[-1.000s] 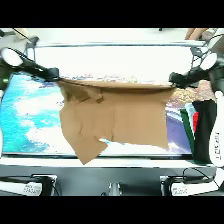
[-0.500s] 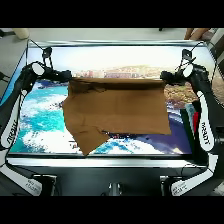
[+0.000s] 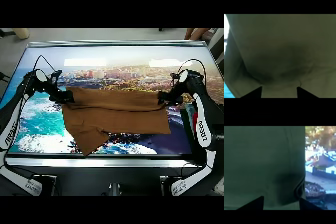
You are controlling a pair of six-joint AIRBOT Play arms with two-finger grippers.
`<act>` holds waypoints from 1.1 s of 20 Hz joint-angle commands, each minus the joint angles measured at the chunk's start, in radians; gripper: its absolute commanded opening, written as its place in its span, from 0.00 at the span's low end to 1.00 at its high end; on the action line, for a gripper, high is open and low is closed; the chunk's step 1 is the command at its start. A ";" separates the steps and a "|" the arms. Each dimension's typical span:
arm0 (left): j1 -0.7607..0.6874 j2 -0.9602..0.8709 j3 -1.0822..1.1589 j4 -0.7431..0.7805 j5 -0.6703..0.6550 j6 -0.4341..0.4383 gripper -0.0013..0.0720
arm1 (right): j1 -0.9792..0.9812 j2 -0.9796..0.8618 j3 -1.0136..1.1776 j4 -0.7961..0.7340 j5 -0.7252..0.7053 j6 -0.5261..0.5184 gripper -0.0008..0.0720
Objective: Fold the shirts.
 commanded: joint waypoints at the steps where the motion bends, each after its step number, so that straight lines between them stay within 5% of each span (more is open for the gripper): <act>1: 0.031 0.049 -0.029 -0.024 -0.126 0.015 0.74 | -0.041 0.051 0.005 0.025 0.173 -0.030 0.64; 4: 0.070 0.163 -0.198 -0.026 -0.170 0.042 0.74 | -0.140 0.098 -0.076 0.062 0.304 -0.034 0.64; 10: 0.071 0.477 -0.835 -0.190 0.105 0.109 0.74 | -0.172 0.262 -0.399 0.088 0.148 -0.089 0.64; 16: 0.005 0.477 -0.934 -0.303 0.256 0.112 0.72 | -0.172 0.263 -0.416 0.092 0.135 -0.083 0.75; 19: -0.043 0.472 -0.934 -0.302 0.296 0.073 0.41 | -0.172 0.262 -0.502 0.085 0.117 -0.089 0.89; 21: -0.045 0.473 -0.931 -0.302 0.306 0.072 0.06 | -0.172 0.261 -0.547 0.085 0.068 -0.101 0.89; 22: -0.044 0.475 -0.930 -0.299 0.306 0.074 0.06 | -0.172 0.259 -0.557 0.088 0.035 -0.101 0.88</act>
